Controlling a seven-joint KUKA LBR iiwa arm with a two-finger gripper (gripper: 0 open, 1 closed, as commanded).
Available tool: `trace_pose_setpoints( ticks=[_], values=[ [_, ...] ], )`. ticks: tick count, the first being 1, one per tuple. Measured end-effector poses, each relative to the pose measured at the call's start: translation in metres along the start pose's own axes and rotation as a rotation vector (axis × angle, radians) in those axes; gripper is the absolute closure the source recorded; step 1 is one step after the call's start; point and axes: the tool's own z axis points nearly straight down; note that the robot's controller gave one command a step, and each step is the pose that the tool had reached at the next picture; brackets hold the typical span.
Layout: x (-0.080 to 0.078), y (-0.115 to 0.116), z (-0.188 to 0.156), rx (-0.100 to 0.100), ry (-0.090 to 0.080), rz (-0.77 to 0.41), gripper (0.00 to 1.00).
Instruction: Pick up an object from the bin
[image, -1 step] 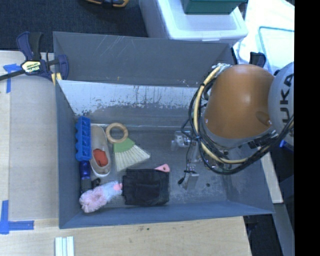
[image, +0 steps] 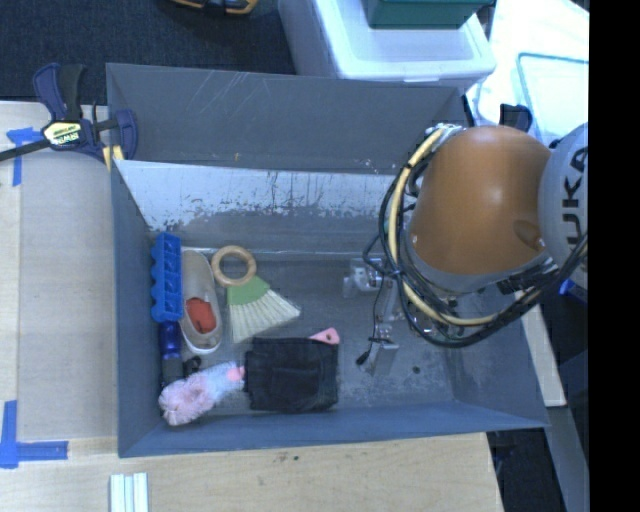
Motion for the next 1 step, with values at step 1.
trace_pose_setpoints(
  ticks=[1],
  values=[
    [-0.0098,0.0775,0.1500,-0.001,-0.005,-0.042,0.00]
  ],
)
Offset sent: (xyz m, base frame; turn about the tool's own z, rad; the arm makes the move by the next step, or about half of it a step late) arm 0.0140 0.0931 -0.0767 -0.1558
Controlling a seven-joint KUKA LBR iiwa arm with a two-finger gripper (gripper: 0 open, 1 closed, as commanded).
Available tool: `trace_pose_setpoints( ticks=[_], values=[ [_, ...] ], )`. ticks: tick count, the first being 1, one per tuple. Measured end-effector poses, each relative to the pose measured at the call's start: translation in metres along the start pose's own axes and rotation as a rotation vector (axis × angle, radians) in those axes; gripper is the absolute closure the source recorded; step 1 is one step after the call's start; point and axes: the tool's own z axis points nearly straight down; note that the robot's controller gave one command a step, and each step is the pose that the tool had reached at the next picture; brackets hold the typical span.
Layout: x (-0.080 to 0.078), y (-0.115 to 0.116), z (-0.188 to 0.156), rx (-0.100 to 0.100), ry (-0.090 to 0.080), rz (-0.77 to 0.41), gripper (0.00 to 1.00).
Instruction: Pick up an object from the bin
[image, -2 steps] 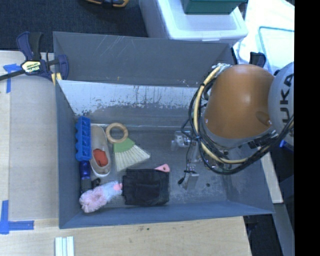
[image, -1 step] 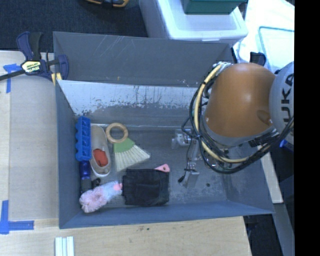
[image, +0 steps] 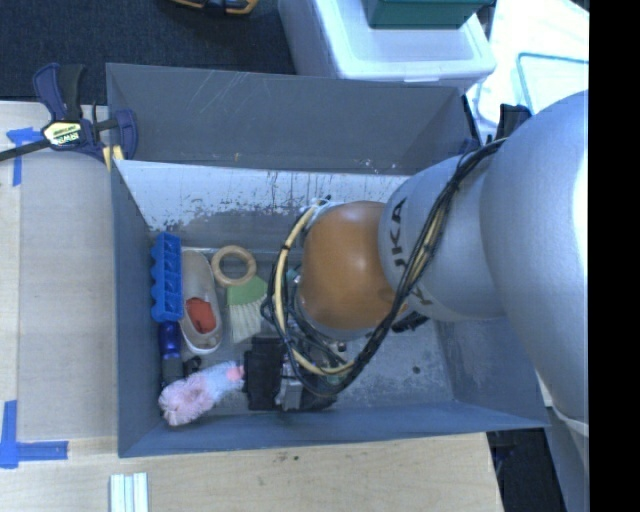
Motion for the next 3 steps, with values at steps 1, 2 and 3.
trace_pose_setpoints(
  ticks=[1,2,3],
  values=[
    [-0.007,0.016,-0.076,0.001,-0.014,-0.114,0.00],
    [0.001,0.007,0.021,0.000,0.005,-0.021,0.00],
    [-0.001,-0.002,0.017,-0.003,-0.013,0.187,0.00]
  ],
)
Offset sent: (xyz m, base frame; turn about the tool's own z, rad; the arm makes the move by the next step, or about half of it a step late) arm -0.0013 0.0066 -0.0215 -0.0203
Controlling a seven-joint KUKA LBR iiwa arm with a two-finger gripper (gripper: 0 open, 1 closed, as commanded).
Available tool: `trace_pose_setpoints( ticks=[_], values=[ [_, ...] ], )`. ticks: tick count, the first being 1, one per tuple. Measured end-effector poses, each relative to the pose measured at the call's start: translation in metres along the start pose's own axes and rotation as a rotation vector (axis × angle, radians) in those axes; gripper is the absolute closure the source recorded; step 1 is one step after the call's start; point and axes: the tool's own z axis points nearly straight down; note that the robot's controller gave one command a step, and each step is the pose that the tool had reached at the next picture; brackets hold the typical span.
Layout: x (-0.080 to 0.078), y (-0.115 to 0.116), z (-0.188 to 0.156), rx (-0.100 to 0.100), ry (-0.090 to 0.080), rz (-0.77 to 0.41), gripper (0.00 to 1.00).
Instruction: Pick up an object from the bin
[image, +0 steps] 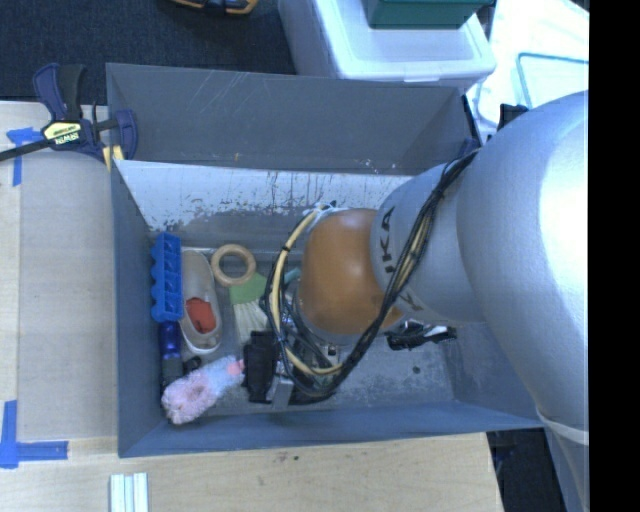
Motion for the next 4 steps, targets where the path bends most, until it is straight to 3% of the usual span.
trace_pose_setpoints(
  ticks=[1,4],
  values=[
    [0.0008,0.0076,0.0027,0.002,0.010,-0.193,1.00],
    [0.0008,0.0073,-0.0038,0.002,0.008,-0.192,1.00]
  ],
)
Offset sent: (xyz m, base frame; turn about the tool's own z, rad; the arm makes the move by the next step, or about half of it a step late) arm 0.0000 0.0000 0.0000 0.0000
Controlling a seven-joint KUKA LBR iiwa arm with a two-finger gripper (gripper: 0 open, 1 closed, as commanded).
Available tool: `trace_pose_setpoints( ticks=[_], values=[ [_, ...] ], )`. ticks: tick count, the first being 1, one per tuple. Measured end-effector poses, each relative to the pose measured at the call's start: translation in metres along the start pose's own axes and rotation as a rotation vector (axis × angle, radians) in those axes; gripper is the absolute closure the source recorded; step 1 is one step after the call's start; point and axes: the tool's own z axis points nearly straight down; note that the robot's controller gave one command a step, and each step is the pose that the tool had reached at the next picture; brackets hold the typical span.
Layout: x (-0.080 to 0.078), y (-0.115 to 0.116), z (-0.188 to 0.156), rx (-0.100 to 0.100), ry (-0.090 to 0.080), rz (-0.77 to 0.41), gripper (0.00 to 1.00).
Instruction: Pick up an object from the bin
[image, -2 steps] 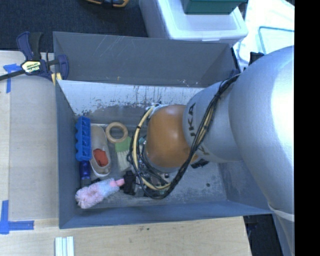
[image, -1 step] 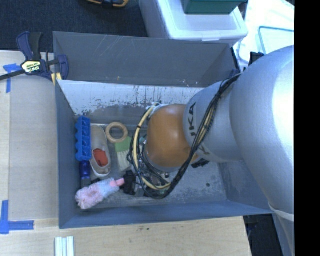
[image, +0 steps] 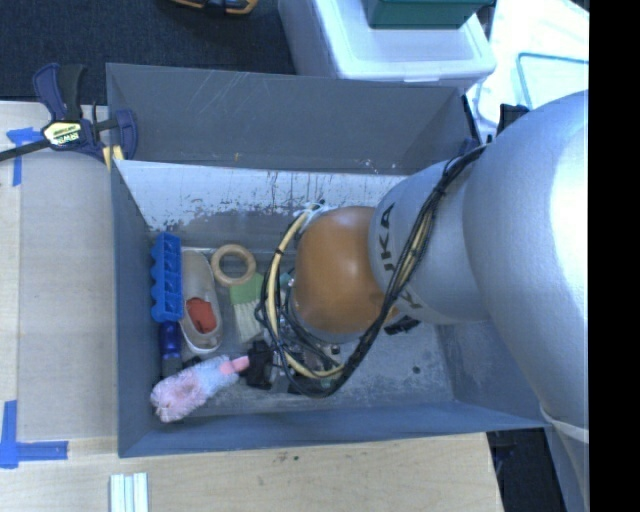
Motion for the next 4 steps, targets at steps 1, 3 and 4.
trace_pose_setpoints(
  ticks=[1,3,4],
  values=[
    [0.001,0.000,-0.017,0.001,0.002,0.000,1.00],
    [-0.001,0.000,-0.043,0.000,-0.001,0.001,1.00],
    [0.001,-0.001,-0.074,0.001,0.006,0.002,1.00]
  ],
)
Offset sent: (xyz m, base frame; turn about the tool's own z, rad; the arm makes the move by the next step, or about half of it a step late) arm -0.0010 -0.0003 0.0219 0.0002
